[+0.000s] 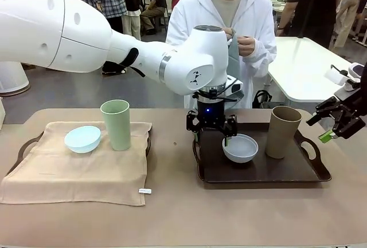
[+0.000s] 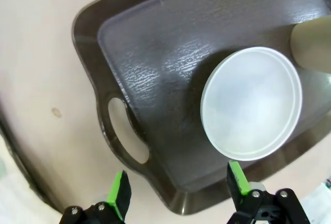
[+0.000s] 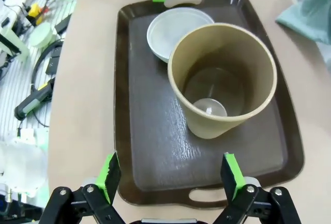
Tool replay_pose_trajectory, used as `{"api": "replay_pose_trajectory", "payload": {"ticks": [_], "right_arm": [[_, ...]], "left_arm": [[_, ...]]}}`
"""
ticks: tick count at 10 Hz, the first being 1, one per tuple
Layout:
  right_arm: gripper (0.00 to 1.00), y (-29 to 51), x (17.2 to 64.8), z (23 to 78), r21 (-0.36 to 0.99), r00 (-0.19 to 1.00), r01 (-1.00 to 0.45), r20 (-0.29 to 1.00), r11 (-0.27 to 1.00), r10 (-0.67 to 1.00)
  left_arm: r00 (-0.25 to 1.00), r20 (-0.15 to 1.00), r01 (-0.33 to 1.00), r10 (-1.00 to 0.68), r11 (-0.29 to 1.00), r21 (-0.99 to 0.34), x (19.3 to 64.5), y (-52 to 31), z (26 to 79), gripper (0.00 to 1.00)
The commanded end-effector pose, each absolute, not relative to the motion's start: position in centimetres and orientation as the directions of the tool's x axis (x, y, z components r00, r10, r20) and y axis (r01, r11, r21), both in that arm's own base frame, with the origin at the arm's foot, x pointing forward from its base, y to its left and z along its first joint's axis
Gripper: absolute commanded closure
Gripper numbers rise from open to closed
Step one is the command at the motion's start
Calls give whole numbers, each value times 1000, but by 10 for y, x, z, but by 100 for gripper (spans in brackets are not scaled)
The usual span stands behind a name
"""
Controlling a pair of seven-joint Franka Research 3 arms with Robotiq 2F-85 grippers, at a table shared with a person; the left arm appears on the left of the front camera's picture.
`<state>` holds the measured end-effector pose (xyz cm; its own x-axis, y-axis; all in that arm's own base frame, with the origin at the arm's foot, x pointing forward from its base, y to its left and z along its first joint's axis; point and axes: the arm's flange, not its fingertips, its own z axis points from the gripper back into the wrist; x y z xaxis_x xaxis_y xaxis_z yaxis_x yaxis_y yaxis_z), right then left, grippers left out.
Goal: Set up a tray with a mat and arrange the tableware.
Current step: Pick up the Picnic Bowl and Reusable plastic cup from the Handle tray in front of the human's position and hold them in the air.
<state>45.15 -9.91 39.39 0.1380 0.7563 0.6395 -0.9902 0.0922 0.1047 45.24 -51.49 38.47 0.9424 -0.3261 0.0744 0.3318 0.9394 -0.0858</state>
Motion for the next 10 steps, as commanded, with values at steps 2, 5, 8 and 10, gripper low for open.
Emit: {"api": "replay_pose_trajectory", "payload": {"ticks": [2,5,8,10], "right_arm": [[0,-87,481,385,140,243,-970,639,201,730],[0,-87,495,371,154,275,-961,644,231,714],[0,-80,503,355,182,228,-973,667,141,709],[0,-75,507,347,146,133,-989,720,38,681]], "left_arm": [[951,102,299,-293,953,-42,444,-542,387,3],[956,130,268,-261,963,-35,446,-559,392,3],[960,131,254,-248,966,-37,451,-565,392,3],[964,124,243,-237,969,-41,456,-567,389,3]]}}
